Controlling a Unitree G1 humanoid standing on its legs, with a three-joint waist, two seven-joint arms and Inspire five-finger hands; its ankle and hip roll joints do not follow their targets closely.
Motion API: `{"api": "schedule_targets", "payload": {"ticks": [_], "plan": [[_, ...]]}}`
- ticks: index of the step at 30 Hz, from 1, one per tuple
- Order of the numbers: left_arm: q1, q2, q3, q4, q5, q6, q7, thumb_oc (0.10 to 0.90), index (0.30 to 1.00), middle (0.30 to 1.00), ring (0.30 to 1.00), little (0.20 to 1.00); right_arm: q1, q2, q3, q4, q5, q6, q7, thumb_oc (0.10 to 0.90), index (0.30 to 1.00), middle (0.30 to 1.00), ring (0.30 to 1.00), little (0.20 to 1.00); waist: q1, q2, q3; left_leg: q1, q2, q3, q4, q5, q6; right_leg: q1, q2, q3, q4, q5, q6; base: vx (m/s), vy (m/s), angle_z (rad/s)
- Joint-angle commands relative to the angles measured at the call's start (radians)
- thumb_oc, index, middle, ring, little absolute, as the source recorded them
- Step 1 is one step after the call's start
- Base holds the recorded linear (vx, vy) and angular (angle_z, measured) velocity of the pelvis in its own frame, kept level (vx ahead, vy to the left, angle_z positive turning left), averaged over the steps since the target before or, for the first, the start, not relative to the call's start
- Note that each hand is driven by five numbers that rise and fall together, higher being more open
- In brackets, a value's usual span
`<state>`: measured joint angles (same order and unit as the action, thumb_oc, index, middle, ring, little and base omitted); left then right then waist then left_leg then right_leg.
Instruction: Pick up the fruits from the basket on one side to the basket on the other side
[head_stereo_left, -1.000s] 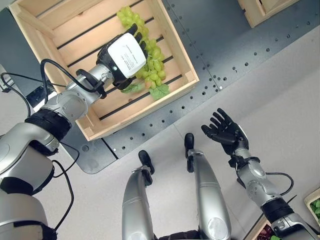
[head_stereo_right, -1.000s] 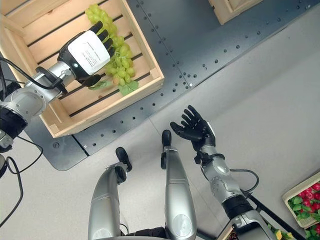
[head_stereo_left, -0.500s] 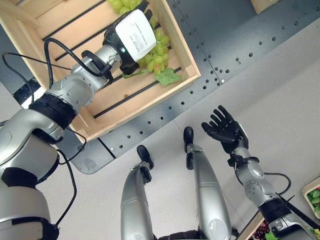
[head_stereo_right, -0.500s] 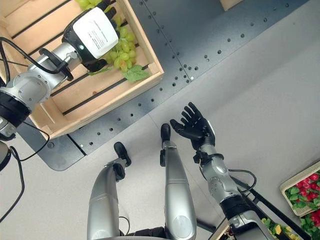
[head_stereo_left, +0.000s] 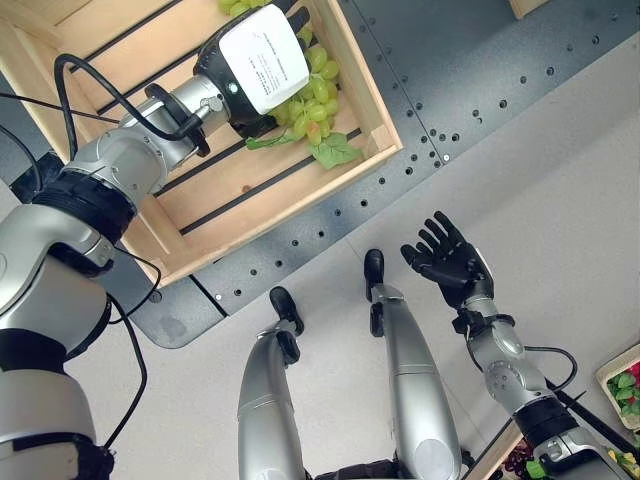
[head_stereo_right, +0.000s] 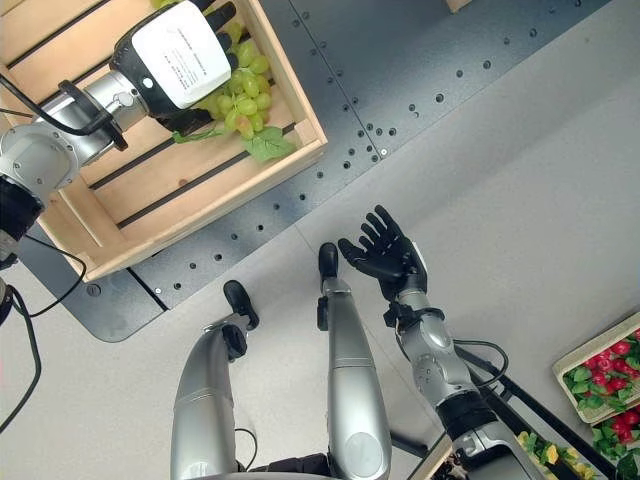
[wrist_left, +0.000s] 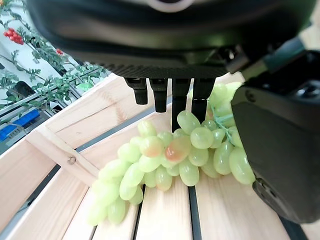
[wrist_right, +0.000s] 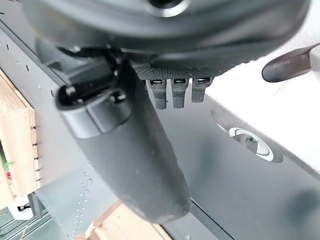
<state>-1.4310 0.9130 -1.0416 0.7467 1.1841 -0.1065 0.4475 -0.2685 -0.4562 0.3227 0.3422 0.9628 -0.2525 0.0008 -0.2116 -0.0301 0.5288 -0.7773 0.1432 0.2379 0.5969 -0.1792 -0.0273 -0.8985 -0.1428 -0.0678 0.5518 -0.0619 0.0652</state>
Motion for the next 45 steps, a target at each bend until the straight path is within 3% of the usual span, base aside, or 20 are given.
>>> {"api": "schedule_targets", "payload": {"ticks": [1,2,3,4,5,12,21,24,28,35,38,41,45], "plan": [[0.001,-0.008,-0.018,0.047,-0.108,0.058,-0.236,0.733,0.799,0.799,0.799,0.799,0.019,-0.031,-0.053,-0.101,0.045,-0.08,0.009,0.8,0.9,0.9,0.9,0.9,-0.029,-0.011,-0.009,-0.017,-0.03,0.061,-0.071,0.051,0.015,0.036,0.041,0.003,-0.039,0.004,0.01,0.0,0.0,0.0],[0.008,-0.009,-0.019,0.056,-0.132,0.066,-0.279,0.521,0.481,0.481,0.481,0.481,0.019,-0.033,-0.056,-0.102,0.046,-0.078,0.009,0.8,0.9,0.9,0.9,0.9,-0.03,-0.011,-0.009,-0.016,-0.03,0.062,-0.072,0.052,0.014,0.037,0.041,0.003,-0.042,0.005,0.01,-0.01,0.004,-0.03],[0.019,-0.011,-0.016,0.059,-0.139,0.069,-0.294,0.449,0.373,0.373,0.373,0.373,0.027,-0.034,-0.056,-0.104,0.047,-0.078,0.012,0.8,0.9,0.9,0.9,0.9,-0.031,-0.012,-0.009,-0.007,-0.031,0.062,-0.076,0.051,0.013,0.047,0.04,0.001,-0.045,0.002,0.01,-0.02,0.004,-0.05],[0.016,-0.012,-0.017,0.063,-0.145,0.069,-0.302,0.409,0.314,0.314,0.314,0.314,0.021,-0.035,-0.057,-0.104,0.048,-0.077,0.01,0.8,0.9,0.9,0.9,0.9,-0.031,-0.012,-0.009,-0.014,-0.03,0.063,-0.076,0.053,0.014,0.04,0.04,0.002,-0.046,0.005,0.009,-0.02,0.005,-0.05],[0.022,-0.016,-0.016,0.064,-0.161,0.074,-0.317,0.4,0.3,0.3,0.3,0.3,0.021,-0.035,-0.058,-0.107,0.05,-0.076,0.007,0.8,0.9,0.9,0.9,0.9,-0.031,-0.012,-0.009,-0.009,-0.031,0.063,-0.079,0.055,0.014,0.045,0.041,0.002,-0.049,0.005,0.009,-0.03,0.004,-0.04],[0.038,-0.034,0.007,0.082,-0.193,0.052,-0.281,0.4,0.3,0.3,0.3,0.3,0.01,-0.033,-0.066,-0.104,0.059,-0.07,0.007,0.8,0.9,0.9,0.9,0.9,-0.026,-0.012,-0.009,0.0,-0.032,0.06,-0.084,0.058,0.012,0.061,0.041,-0.004,-0.056,0.002,0.005,0.0,-0.001,0.0],[0.043,-0.018,0.031,0.095,-0.168,0.006,-0.111,0.4,0.3,0.3,0.3,0.3,0.01,-0.026,-0.074,-0.115,0.048,-0.067,-0.037,0.8,0.9,0.9,0.9,0.9,-0.02,-0.012,-0.009,0.031,-0.033,0.061,-0.096,0.058,0.012,0.092,0.043,-0.006,-0.067,-0.001,0.003,0.0,0.0,0.0],[0.057,-0.01,0.043,0.086,-0.173,0.019,-0.055,0.4,0.3,0.3,0.3,0.3,0.017,-0.022,-0.071,-0.114,0.044,-0.078,-0.039,0.8,0.9,0.9,0.9,0.9,-0.018,-0.012,-0.009,0.047,-0.034,0.061,-0.097,0.055,0.014,0.107,0.043,-0.004,-0.065,-0.004,0.001,0.0,0.0,0.0],[0.089,0.005,0.082,0.081,-0.284,0.042,0.042,0.4,0.3,0.3,0.3,0.3,0.027,-0.018,-0.076,-0.119,0.047,-0.088,-0.031,0.8,0.9,0.9,0.9,0.9,-0.011,-0.011,-0.009,0.087,-0.034,0.063,-0.094,0.046,0.016,0.145,0.042,-0.007,-0.062,-0.013,-0.002,0.0,0.0,0.0],[0.193,0.021,0.224,0.072,-0.547,-0.007,0.186,0.4,0.3,0.3,0.3,0.3,0.049,0.002,-0.086,-0.137,0.032,-0.064,-0.036,0.8,0.9,0.9,0.9,0.9,0.004,-0.008,-0.009,0.199,-0.044,0.055,-0.107,0.033,0.018,0.257,0.035,-0.012,-0.07,-0.034,-0.004,0.0,0.0,0.0],[0.291,0.016,0.36,0.045,-0.675,-0.063,0.231,0.4,0.3,0.3,0.3,0.3,0.066,0.02,-0.1,-0.144,0.012,-0.039,-0.036,0.8,0.9,0.9,0.9,0.9,0.014,-0.004,-0.009,0.283,-0.05,0.042,-0.111,0.024,0.018,0.343,0.025,-0.015,-0.077,-0.045,-0.008,0.01,0.048,-0.01],[0.347,0.005,0.437,0.025,-0.756,-0.089,0.239,0.4,0.3,0.3,0.3,0.3,0.077,0.029,-0.108,-0.144,0.003,-0.026,-0.03,0.8,0.9,0.9,0.9,0.9,0.018,-0.002,-0.009,0.333,-0.053,0.035,-0.123,0.023,0.017,0.392,0.017,-0.018,-0.083,-0.051,-0.01,0.01,0.046,-0.03],[0.479,-0.067,0.621,-0.029,-0.978,-0.137,0.213,0.4,0.3,0.3,0.3,0.3,0.098,0.061,-0.11,-0.139,-0.025,-0.018,-0.025,0.8,0.9,0.9,0.9,0.9,0.031,-0.001,-0.009,0.447,-0.062,0.026,-0.162,0.023,0.016,0.505,0.002,-0.026,-0.112,-0.062,-0.013,0.03,0.049,-0.01]]}}
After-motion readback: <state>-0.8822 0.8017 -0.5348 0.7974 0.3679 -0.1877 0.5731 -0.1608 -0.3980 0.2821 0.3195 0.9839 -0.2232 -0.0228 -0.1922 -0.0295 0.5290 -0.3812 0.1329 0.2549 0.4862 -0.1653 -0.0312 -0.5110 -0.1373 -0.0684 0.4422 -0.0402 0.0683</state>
